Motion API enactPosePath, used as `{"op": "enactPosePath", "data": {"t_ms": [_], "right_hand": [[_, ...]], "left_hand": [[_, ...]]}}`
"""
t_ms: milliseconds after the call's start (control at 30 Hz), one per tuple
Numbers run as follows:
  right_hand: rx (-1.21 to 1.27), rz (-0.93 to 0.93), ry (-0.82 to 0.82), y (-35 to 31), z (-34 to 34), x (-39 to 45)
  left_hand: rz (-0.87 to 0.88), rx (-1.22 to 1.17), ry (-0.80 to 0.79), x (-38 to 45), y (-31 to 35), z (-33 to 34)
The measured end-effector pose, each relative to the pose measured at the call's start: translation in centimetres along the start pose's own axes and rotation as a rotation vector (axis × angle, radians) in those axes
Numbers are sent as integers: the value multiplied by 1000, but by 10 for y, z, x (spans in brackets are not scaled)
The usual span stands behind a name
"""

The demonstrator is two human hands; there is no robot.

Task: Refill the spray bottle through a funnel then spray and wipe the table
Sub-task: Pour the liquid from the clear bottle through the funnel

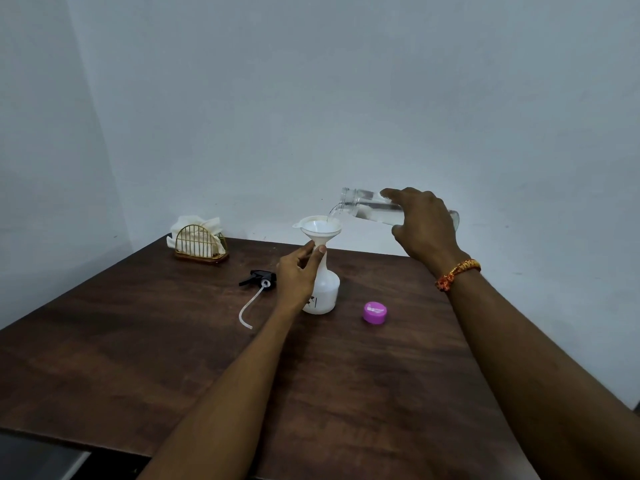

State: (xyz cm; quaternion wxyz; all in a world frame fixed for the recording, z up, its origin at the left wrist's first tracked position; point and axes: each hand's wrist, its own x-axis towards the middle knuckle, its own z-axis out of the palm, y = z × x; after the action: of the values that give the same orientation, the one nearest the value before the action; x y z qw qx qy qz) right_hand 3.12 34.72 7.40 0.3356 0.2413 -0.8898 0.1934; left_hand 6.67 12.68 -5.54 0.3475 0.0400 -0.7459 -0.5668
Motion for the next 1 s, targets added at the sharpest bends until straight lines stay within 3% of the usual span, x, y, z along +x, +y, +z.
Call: {"op": "enactPosePath", "data": {"t_ms": [1000], "right_hand": [[-49,-39,-6,-1,-8,11]], "left_hand": [[-19,-7,2,-1,4,0]]}}
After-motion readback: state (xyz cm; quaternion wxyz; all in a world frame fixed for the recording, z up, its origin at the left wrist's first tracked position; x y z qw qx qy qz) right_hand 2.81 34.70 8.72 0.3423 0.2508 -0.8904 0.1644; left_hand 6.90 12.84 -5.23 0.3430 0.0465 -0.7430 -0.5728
